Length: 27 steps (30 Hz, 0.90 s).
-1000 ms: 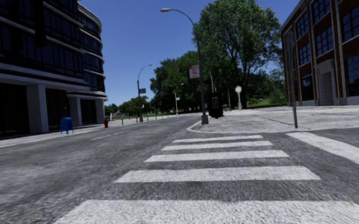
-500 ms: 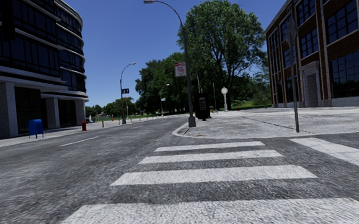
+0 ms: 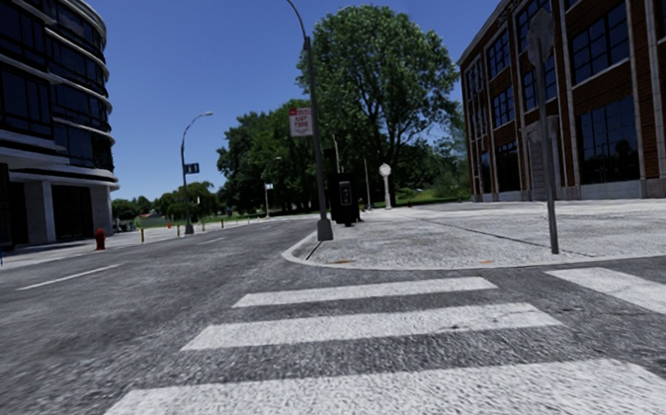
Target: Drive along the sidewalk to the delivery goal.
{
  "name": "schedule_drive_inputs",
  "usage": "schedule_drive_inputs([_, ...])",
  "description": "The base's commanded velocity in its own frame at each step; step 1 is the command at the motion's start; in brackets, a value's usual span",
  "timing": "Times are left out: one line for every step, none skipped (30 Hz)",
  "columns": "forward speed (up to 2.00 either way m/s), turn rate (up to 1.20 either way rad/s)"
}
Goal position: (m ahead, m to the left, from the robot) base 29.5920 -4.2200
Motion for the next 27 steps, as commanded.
schedule_drive_inputs([2.0, -0.34])
schedule_drive_inputs([2.0, -0.34])
schedule_drive_inputs([2.0, -0.34])
schedule_drive_inputs([2.0, -0.34])
schedule_drive_inputs([2.0, -0.34])
schedule_drive_inputs([2.0, -0.34])
schedule_drive_inputs([2.0, -0.34])
schedule_drive_inputs([2.0, -0.34])
schedule_drive_inputs([2.0, -0.34])
schedule_drive_inputs([2.0, -0.34])
schedule_drive_inputs([2.0, -0.34])
schedule_drive_inputs([2.0, -0.34])
schedule_drive_inputs([2.0, -0.34])
schedule_drive_inputs([2.0, -0.34])
schedule_drive_inputs([2.0, -0.34])
schedule_drive_inputs([2.0, -0.34])
schedule_drive_inputs([2.0, -0.34])
schedule_drive_inputs([2.0, -0.34])
schedule_drive_inputs([2.0, -0.34])
schedule_drive_inputs([2.0, -0.34])
schedule_drive_inputs([2.0, -0.34])
schedule_drive_inputs([2.0, -0.34])
schedule_drive_inputs([2.0, -0.34])
schedule_drive_inputs([2.0, -0.34])
schedule_drive_inputs([2.0, -0.33])
schedule_drive_inputs([2.0, -0.33])
schedule_drive_inputs([2.0, -0.33])
